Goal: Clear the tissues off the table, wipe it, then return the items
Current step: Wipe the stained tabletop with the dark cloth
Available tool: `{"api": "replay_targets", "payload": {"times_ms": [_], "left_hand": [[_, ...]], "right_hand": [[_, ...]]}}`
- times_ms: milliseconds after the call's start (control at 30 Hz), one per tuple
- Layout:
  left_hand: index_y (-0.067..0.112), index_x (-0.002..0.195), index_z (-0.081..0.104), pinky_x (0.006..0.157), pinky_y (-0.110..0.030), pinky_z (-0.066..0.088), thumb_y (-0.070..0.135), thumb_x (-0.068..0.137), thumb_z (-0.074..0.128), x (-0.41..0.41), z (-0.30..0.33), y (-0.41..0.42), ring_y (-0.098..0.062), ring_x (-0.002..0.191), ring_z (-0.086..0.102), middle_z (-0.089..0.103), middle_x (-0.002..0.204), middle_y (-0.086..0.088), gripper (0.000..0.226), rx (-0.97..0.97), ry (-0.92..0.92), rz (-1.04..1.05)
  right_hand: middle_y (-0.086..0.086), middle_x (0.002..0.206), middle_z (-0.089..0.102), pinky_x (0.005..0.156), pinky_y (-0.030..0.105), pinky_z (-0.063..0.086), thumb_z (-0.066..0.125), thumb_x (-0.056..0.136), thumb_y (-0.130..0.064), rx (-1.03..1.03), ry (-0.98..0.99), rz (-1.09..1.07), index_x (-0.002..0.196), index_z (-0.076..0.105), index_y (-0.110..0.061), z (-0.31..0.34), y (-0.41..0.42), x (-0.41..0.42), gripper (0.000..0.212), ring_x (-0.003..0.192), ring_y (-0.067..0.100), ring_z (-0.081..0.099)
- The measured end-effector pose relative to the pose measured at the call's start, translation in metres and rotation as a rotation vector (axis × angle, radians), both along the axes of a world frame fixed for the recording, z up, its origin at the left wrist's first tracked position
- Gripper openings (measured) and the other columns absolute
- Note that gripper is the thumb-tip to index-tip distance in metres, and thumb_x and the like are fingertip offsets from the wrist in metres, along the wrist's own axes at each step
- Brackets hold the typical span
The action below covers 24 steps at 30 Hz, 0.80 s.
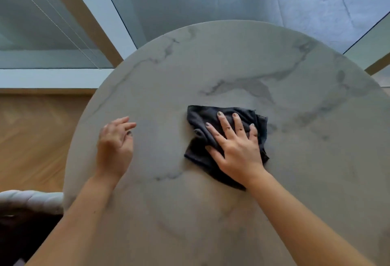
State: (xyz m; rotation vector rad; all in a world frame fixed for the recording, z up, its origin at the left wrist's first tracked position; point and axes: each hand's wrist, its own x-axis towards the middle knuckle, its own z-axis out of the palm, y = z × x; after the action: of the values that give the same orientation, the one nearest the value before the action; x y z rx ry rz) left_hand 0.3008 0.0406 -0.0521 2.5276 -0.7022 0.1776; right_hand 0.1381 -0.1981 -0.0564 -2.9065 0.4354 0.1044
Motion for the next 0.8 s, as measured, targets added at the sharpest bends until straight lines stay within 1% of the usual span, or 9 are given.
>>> {"api": "replay_targets", "payload": {"times_ms": [67, 167, 233, 333, 433, 500, 600, 733, 800], "left_hand": [[-0.001, 0.096, 0.068, 0.095, -0.026, 0.031, 0.003, 0.078, 0.049, -0.007, 0.0, 0.013, -0.038, 0.103, 0.057, 0.063, 0.11, -0.021, 0.027, 0.017, 0.048, -0.017], [-0.001, 0.097, 0.068, 0.096, -0.027, 0.031, 0.001, 0.078, 0.049, -0.018, 0.007, 0.02, -0.039, 0.103, 0.056, 0.062, 0.11, -0.022, 0.026, 0.006, 0.06, -0.089], [0.0, 0.098, 0.067, 0.097, -0.027, 0.031, 0.002, 0.079, 0.05, -0.03, 0.01, 0.019, -0.038, 0.105, 0.055, 0.061, 0.112, -0.021, 0.026, -0.006, 0.073, -0.17], [0.001, 0.099, 0.067, 0.098, -0.028, 0.032, 0.003, 0.079, 0.05, -0.052, 0.01, 0.015, -0.036, 0.107, 0.054, 0.061, 0.113, -0.02, 0.026, -0.031, 0.121, -0.275], [0.002, 0.098, 0.068, 0.098, -0.035, 0.035, 0.007, 0.08, 0.048, -0.074, 0.003, 0.012, -0.036, 0.11, 0.053, 0.06, 0.115, -0.019, 0.028, -0.036, 0.191, -0.356], [0.004, 0.099, 0.067, 0.098, -0.041, 0.038, 0.014, 0.081, 0.044, -0.087, 0.001, 0.009, -0.035, 0.111, 0.052, 0.059, 0.117, -0.018, 0.031, -0.035, 0.231, -0.433], [0.006, 0.1, 0.067, 0.098, -0.042, 0.039, 0.02, 0.083, 0.042, -0.104, 0.012, 0.007, -0.03, 0.114, 0.05, 0.058, 0.118, -0.015, 0.033, -0.07, 0.237, -0.485], [0.007, 0.098, 0.068, 0.098, -0.029, 0.034, 0.011, 0.08, 0.051, -0.13, 0.031, 0.018, -0.026, 0.112, 0.049, 0.06, 0.116, -0.012, 0.025, -0.101, 0.196, -0.473], [0.009, 0.097, 0.069, 0.097, -0.031, 0.035, 0.012, 0.08, 0.051, -0.146, 0.033, 0.027, -0.023, 0.111, 0.049, 0.06, 0.115, -0.011, 0.025, -0.1, 0.201, -0.473]], "right_hand": [[-0.002, 0.15, 0.032, 0.104, 0.061, 0.025, 0.029, 0.087, -0.056, -0.018, -0.005, -0.053, 0.136, 0.04, -0.036, 0.001, -0.028, -0.028, 0.054, 0.138, 0.03, 0.029], [-0.005, 0.156, 0.009, 0.11, 0.058, 0.008, 0.028, 0.092, -0.058, 0.041, 0.084, -0.372, 0.143, 0.021, -0.04, 0.002, -0.063, -0.036, 0.055, 0.144, 0.025, 0.005], [-0.004, 0.157, -0.003, 0.109, 0.061, 0.003, 0.026, 0.092, -0.059, 0.043, 0.134, -0.482, 0.145, 0.011, -0.04, 0.003, -0.052, -0.028, 0.058, 0.143, 0.029, -0.006], [-0.002, 0.156, -0.012, 0.107, 0.063, 0.0, 0.02, 0.089, -0.064, 0.031, 0.166, -0.38, 0.144, 0.002, -0.041, 0.006, -0.002, -0.041, 0.063, 0.141, 0.032, -0.013], [-0.005, 0.154, -0.02, 0.107, 0.062, -0.005, 0.011, 0.082, -0.07, 0.013, 0.194, -0.25, 0.142, -0.004, -0.046, 0.01, 0.049, -0.092, 0.067, 0.14, 0.029, -0.02], [-0.008, 0.152, -0.023, 0.107, 0.061, -0.008, 0.011, 0.081, -0.073, 0.025, 0.204, -0.247, 0.142, -0.004, -0.047, 0.008, 0.07, -0.129, 0.067, 0.139, 0.026, -0.023], [-0.009, 0.154, -0.012, 0.107, 0.06, -0.001, 0.004, 0.082, -0.073, 0.023, 0.162, -0.344, 0.142, 0.002, -0.046, 0.004, 0.079, -0.179, 0.066, 0.141, 0.024, -0.014], [-0.001, 0.151, 0.028, 0.099, 0.062, 0.03, 0.005, 0.092, -0.061, 0.032, 0.178, -0.513, 0.141, 0.026, -0.033, 0.009, 0.082, -0.229, 0.06, 0.14, 0.027, 0.019], [0.002, 0.144, 0.042, 0.091, 0.063, 0.039, 0.006, 0.095, -0.055, 0.018, 0.144, -0.519, 0.136, 0.037, -0.026, 0.01, 0.084, -0.242, 0.059, 0.133, 0.029, 0.035]]}}
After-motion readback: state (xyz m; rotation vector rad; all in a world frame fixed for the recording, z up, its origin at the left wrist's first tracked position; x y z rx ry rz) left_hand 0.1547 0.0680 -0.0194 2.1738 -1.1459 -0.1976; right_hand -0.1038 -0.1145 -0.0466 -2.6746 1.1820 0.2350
